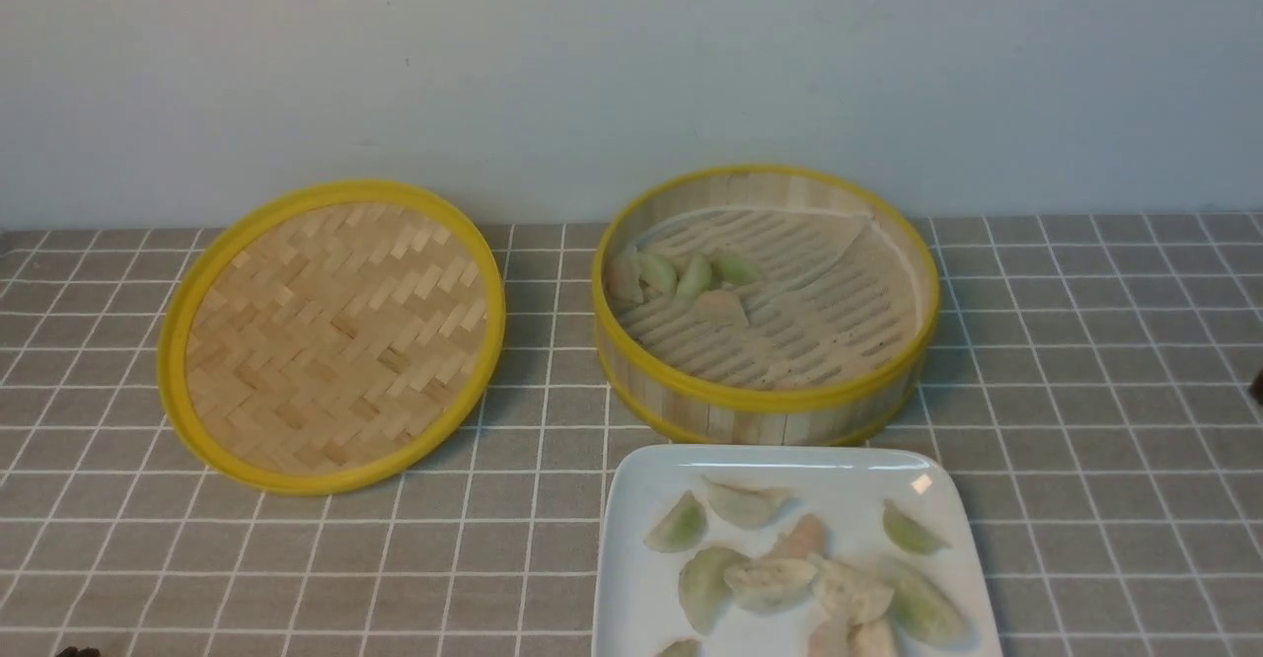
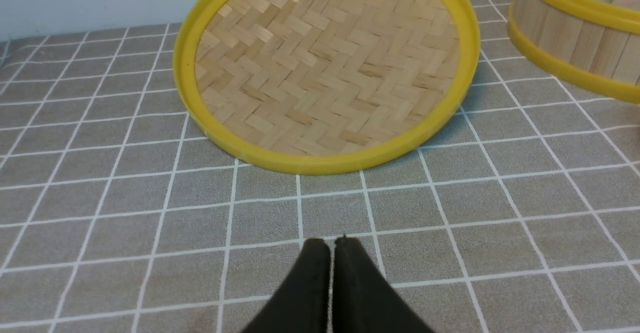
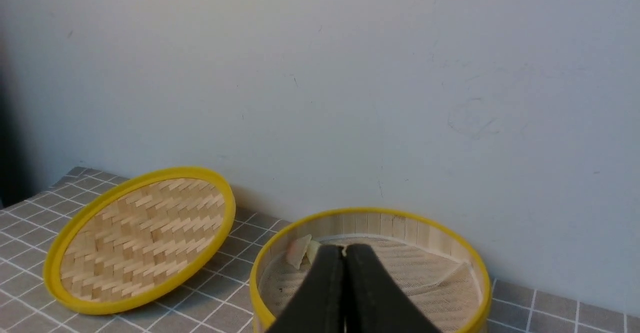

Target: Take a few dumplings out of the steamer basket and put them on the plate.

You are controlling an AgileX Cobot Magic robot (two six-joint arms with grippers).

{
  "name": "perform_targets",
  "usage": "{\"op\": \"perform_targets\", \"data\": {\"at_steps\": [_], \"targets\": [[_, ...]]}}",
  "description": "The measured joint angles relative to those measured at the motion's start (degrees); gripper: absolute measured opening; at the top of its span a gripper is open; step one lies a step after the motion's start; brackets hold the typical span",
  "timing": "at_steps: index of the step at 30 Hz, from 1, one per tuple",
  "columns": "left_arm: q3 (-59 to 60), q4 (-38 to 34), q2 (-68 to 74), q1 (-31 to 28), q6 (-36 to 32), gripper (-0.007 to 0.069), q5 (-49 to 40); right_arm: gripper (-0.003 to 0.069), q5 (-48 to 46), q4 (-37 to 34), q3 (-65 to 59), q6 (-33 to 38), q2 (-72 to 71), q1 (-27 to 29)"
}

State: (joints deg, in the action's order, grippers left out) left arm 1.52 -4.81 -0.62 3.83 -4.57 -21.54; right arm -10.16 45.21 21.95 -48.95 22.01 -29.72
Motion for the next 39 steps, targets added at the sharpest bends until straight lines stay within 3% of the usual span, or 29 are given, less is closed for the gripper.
{"op": "perform_targets", "data": {"at_steps": [4, 6, 10, 14, 18, 23, 27, 29, 30, 35, 39], "targets": [[0.0, 0.0, 0.0, 0.0, 0.0, -0.0005, 0.0, -0.0013, 2.5, -0.5, 0.0, 0.5, 0.0, 0.0], [0.0, 0.0, 0.0, 0.0, 0.0, -0.0005, 0.0, -0.0013, 3.7, -5.8, 0.0, 4.4, 0.0, 0.0], [0.0, 0.0, 0.0, 0.0, 0.0, -0.0005, 0.0, -0.0014, 3.8, -24.8, 0.0, 21.6, 0.0, 0.0], [0.0, 0.0, 0.0, 0.0, 0.0, -0.0005, 0.0, -0.0014, 3.9, -39.2, 0.0, 36.6, 0.0, 0.0], [0.0, 0.0, 0.0, 0.0, 0.0, -0.0005, 0.0, -0.0014, 3.9, -45.2, 0.0, 43.0, 0.0, 0.0], [0.0, 0.0, 0.0, 0.0, 0.0, -0.0005, 0.0, -0.0014, 3.6, -46.0, -0.6, 45.0, -1.3, 0.8], [0.0, 0.0, 0.0, 0.0, 0.0, -0.0005, 0.0, -0.0014, 2.7, -46.3, -3.5, 45.0, -5.0, 8.0], [0.0, 0.0, 0.0, 0.0, 0.0, -0.0005, 0.0, -0.0014, 1.6, -46.5, -6.6, 45.0, -7.1, 14.2], [0.0, 0.0, 0.0, 0.0, 0.0, -0.0005, 0.0, -0.0014, 0.4, -46.3, -11.0, 45.3, -9.9, 19.9], [0.0, 0.0, 0.0, 0.0, 0.0, -0.0005, 0.0, -0.0014, -1.9, -45.2, -21.0, 46.1, -18.0, 28.1], [0.0, 0.0, 0.0, 0.0, 0.0, -0.0005, 0.0, -0.0014, -7.1, -45.6, -23.5, 46.1, -22.4, 31.6]]}}
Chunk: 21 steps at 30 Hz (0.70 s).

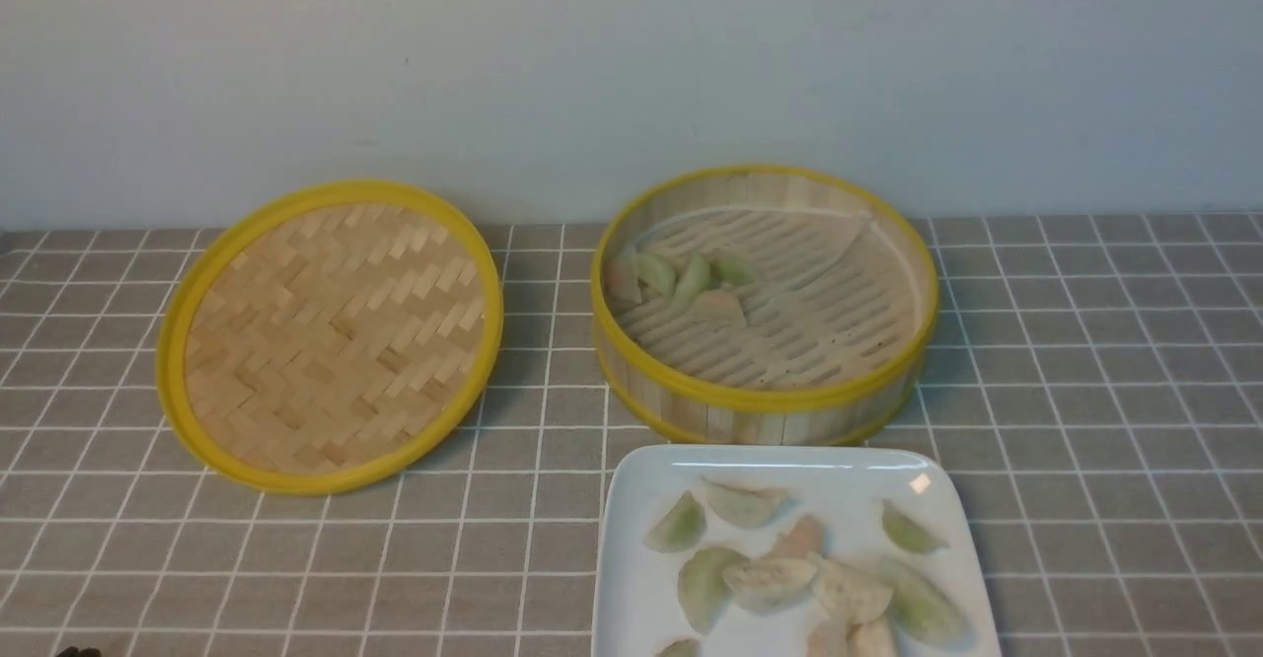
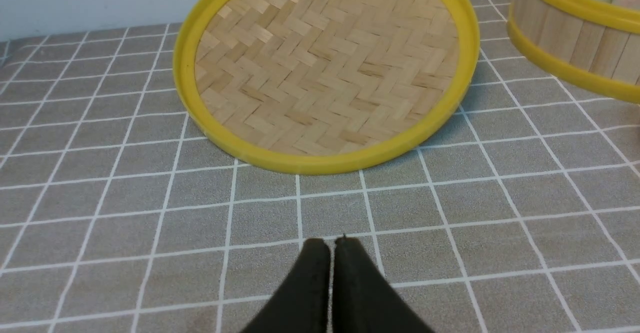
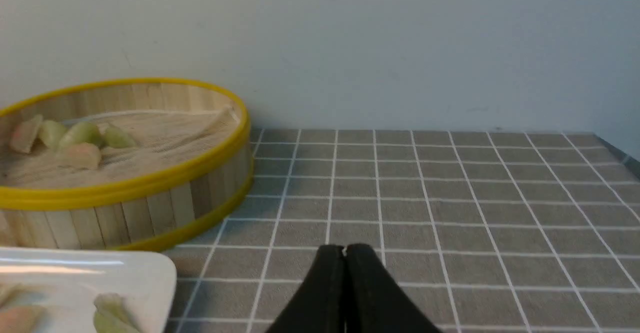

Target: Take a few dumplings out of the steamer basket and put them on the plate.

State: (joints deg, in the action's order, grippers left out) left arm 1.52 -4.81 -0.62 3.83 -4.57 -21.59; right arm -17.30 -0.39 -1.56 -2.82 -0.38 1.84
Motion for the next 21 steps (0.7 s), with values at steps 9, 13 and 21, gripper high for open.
{"op": "perform_targets", "data": {"at_steps": [9, 13, 21], "targets": [[0.0, 0.0, 0.0, 0.0, 0.0, -0.0005, 0.0, -0.0014, -3.9, -0.6, 0.2, 0.2, -0.1, 0.4], [0.0, 0.0, 0.0, 0.0, 0.0, -0.0005, 0.0, -0.0014, -4.0, -0.8, 0.2, 0.2, -0.1, 0.4], [0.0, 0.0, 0.0, 0.0, 0.0, -0.0005, 0.0, -0.0014, -4.0, -0.8, 0.2, 0.2, -0.1, 0.4]]}}
